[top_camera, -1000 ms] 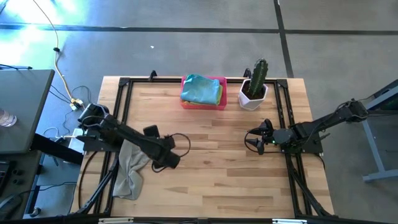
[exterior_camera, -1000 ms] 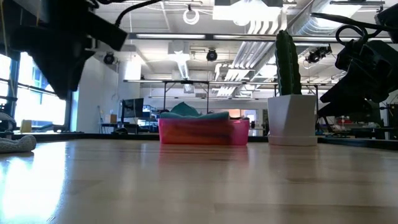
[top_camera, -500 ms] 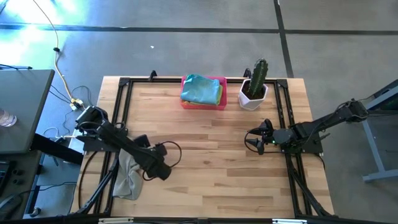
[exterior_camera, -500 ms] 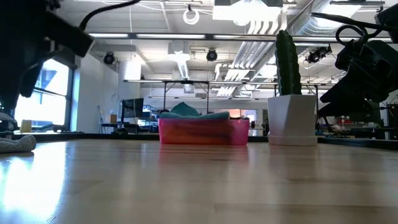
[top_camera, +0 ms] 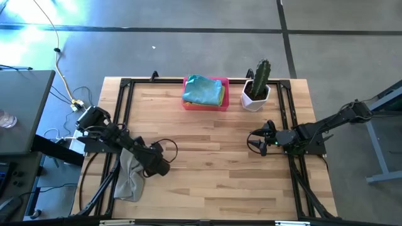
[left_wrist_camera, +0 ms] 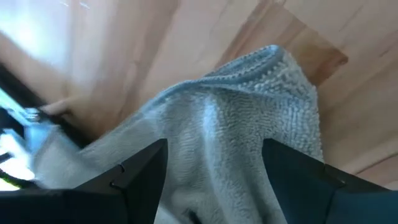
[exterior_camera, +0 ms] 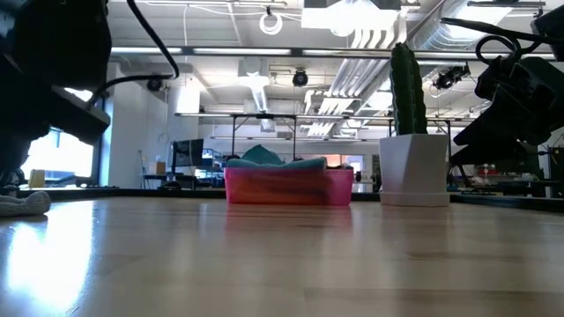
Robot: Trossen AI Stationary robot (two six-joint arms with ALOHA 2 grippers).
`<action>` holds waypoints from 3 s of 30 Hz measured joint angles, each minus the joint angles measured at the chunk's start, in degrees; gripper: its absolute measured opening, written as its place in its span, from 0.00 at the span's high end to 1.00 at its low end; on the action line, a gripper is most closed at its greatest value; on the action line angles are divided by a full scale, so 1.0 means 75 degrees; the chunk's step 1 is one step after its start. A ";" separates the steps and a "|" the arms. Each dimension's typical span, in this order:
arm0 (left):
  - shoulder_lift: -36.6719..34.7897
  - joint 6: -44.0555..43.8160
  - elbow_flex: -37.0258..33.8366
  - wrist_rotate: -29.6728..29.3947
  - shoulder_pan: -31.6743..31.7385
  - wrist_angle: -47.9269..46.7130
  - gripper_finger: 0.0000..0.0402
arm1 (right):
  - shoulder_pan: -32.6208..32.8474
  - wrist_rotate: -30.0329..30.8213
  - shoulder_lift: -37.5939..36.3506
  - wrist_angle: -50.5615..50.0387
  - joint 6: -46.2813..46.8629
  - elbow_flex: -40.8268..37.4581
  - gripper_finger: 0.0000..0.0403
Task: Fold microfiber towels
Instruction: Fold the gray microfiber cloth on the table
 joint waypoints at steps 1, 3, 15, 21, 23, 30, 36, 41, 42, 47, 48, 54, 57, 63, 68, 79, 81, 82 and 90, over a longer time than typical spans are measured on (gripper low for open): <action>0.0000 0.0010 -0.0087 0.0068 0.0036 0.0173 0.37 | 0.0000 0.0000 0.0000 0.0000 0.0000 0.0000 0.35; -0.0044 0.0168 -0.0217 0.0117 0.0111 0.0454 0.37 | -0.0002 -0.0003 0.0000 0.0000 0.0000 0.0000 0.35; -0.0022 0.1006 0.0097 -0.0002 0.0137 0.1598 0.55 | -0.0001 0.0000 0.0000 -0.0003 0.0000 0.0000 0.35; 0.0022 0.1548 0.0432 -0.0162 0.0137 0.2954 0.76 | 0.0000 -0.0003 0.0000 0.0000 0.0000 0.0000 0.35; 0.0029 0.1898 0.0537 -0.0178 0.0156 0.3733 0.82 | -0.0001 -0.0003 0.0001 0.0000 0.0000 0.0000 0.35; 0.0023 0.3193 0.0877 -0.0182 0.0169 0.7115 0.99 | -0.0001 -0.0003 0.0000 0.0000 0.0000 0.0000 0.35; 0.0017 0.4259 0.1301 -0.0236 0.0251 0.8802 0.99 | 0.0000 -0.0003 0.0001 0.0000 0.0000 0.0000 0.35; 0.0017 0.5084 0.1777 -0.0268 0.0420 0.9177 0.99 | 0.0000 -0.0003 0.0000 0.0000 0.0000 0.0000 0.35; 0.0017 0.5226 0.1882 -0.0269 0.0463 0.9192 1.00 | -0.0001 -0.0003 0.0001 0.0001 0.0000 0.0000 0.35; 0.0006 0.5764 0.2383 -0.0189 0.0673 0.9195 1.00 | -0.0001 -0.0003 0.0002 0.0000 0.0000 0.0000 0.35; 0.0006 0.5811 0.2459 -0.0142 0.0688 0.9195 1.00 | 0.0000 -0.0003 0.0000 0.0000 0.0000 0.0000 0.35; 0.0006 0.6094 0.2752 0.0109 0.0711 0.9163 1.00 | 0.0001 -0.0001 0.0001 0.0002 0.0000 0.0000 0.35; 0.0006 0.6389 0.3052 0.0143 0.0728 0.9164 1.00 | 0.0000 -0.0003 0.0001 0.0001 0.0000 0.0000 0.35; 0.0002 0.7374 0.3941 0.0117 0.0764 0.9187 1.00 | 0.0000 -0.0002 0.0001 0.0001 0.0000 0.0000 0.35; -0.0006 0.7848 0.4556 0.0227 0.0749 0.8526 1.00 | 0.0001 -0.0001 0.0001 0.0000 0.0000 0.0000 0.35; 0.0241 0.7609 0.4639 -0.1531 0.0819 0.5781 1.00 | -0.0002 -0.0003 0.0000 0.0000 0.0000 0.0000 0.35; 0.0300 0.7629 0.4642 -0.1588 0.0880 0.5897 1.00 | 0.0001 0.0000 0.0003 0.0003 0.0000 0.0000 0.35; 0.0328 0.7649 0.4642 -0.1584 0.0905 0.5907 1.00 | 0.0000 -0.0003 0.0000 0.0000 0.0000 0.0000 0.35; 0.0391 0.7612 0.4645 -0.1533 0.1029 0.5959 1.00 | -0.0005 0.0202 0.0003 0.0367 0.0840 0.0000 0.35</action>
